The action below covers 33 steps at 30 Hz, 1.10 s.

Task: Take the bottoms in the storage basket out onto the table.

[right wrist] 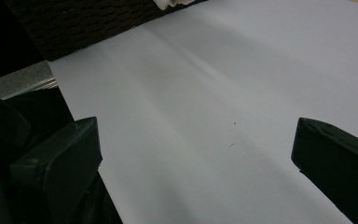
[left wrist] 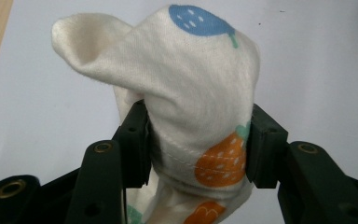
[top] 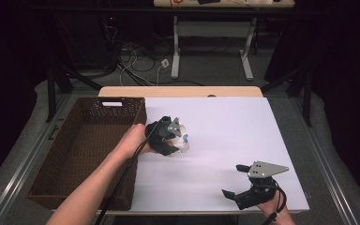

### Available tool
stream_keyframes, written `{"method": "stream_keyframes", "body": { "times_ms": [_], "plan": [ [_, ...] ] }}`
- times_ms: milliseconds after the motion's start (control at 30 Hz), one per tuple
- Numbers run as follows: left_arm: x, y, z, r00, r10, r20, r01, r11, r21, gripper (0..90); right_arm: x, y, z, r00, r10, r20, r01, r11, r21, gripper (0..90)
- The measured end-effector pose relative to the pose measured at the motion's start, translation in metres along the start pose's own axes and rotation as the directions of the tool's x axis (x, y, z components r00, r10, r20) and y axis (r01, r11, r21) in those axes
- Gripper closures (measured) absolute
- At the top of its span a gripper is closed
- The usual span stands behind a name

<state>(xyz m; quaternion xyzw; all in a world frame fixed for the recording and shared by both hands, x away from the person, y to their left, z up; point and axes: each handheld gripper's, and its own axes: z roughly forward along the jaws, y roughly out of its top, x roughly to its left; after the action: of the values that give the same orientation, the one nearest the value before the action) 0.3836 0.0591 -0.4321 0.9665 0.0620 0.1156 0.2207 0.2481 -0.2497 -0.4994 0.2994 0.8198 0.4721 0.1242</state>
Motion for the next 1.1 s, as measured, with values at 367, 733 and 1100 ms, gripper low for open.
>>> {"method": "stream_keyframes", "body": {
  "times_ms": [367, 733, 1100],
  "plan": [
    [-0.001, 0.001, 0.006, 0.9998, -0.021, -0.001, 0.021, 0.9997, -0.014, 51.3, 0.0, 0.0, 0.0, 1.0, 0.0, -0.001, 0.0, 1.0, -0.003, 0.9],
    [0.001, -0.001, 0.007, 0.9962, -0.087, -0.001, 0.086, 0.9947, -0.057, 51.4, 0.001, 0.001, 0.0, 1.0, -0.004, -0.007, 0.004, 1.0, -0.003, 0.8],
    [0.001, 0.003, 0.017, 0.9878, -0.155, -0.005, 0.154, 0.9844, -0.084, 51.4, 0.0, 0.001, -0.001, 1.0, -0.003, -0.007, 0.003, 1.0, -0.008, 0.8]
  ]
}}
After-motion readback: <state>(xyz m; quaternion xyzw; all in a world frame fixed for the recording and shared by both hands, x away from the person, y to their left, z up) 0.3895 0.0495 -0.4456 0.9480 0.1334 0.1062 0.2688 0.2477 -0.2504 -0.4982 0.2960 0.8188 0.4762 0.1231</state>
